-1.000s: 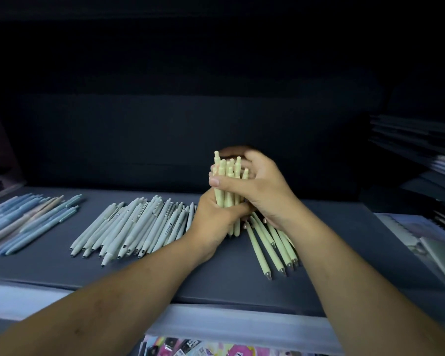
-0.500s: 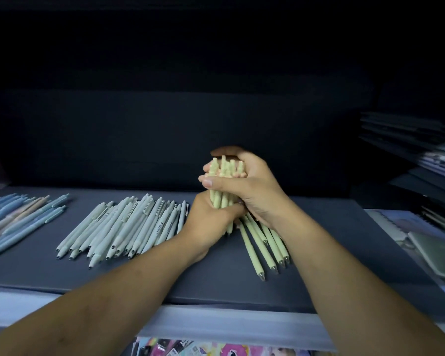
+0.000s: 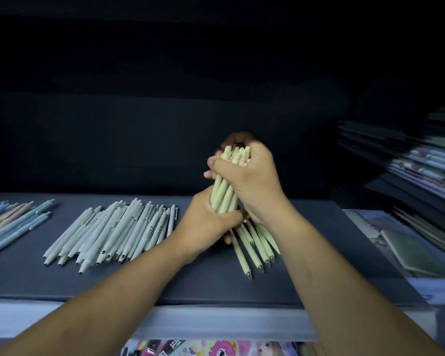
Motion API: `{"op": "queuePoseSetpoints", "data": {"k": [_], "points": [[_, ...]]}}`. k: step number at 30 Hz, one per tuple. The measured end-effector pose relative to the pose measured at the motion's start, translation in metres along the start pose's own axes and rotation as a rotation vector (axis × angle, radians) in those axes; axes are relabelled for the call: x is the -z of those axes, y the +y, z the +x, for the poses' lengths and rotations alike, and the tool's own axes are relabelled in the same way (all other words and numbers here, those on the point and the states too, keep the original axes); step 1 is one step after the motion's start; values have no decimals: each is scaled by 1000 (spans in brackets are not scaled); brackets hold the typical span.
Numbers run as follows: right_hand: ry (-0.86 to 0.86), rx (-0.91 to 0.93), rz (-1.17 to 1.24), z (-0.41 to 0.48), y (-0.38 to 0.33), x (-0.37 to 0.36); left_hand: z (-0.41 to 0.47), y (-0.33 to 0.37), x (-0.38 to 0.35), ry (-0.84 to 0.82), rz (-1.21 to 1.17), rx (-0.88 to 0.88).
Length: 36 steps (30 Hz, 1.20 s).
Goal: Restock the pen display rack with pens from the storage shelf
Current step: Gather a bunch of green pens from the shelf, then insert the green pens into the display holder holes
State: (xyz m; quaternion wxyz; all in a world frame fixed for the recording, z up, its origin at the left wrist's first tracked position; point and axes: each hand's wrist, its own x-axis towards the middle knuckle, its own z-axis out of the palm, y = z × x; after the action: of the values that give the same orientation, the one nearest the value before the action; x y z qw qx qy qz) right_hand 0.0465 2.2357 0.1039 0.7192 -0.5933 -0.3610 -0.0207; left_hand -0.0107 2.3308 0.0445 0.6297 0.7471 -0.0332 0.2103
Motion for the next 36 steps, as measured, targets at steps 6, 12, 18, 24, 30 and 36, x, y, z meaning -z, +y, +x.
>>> {"op": "queuePoseSetpoints", "data": {"k": [6,12,18,24,30,36], "points": [[93,19,-84,-29,-42,-2,-17,30,-5,-73,-21,-11],[185,40,-179,-86,-71,0,-48,44,-10,-70,-150,-30],[427,-18,-440,-189,-91,12,-106,48,-25,-234,-201,-62],[566,-176,-831,-315,-133,37,-174,60,-75,-427,-265,-65],[610,-440,-1483,-466,-201,77,-263,90,-161,-667,-367,-56],[768,-803,-1807,-627,-289,100,-398,128,-274,-946,-399,-32]]}}
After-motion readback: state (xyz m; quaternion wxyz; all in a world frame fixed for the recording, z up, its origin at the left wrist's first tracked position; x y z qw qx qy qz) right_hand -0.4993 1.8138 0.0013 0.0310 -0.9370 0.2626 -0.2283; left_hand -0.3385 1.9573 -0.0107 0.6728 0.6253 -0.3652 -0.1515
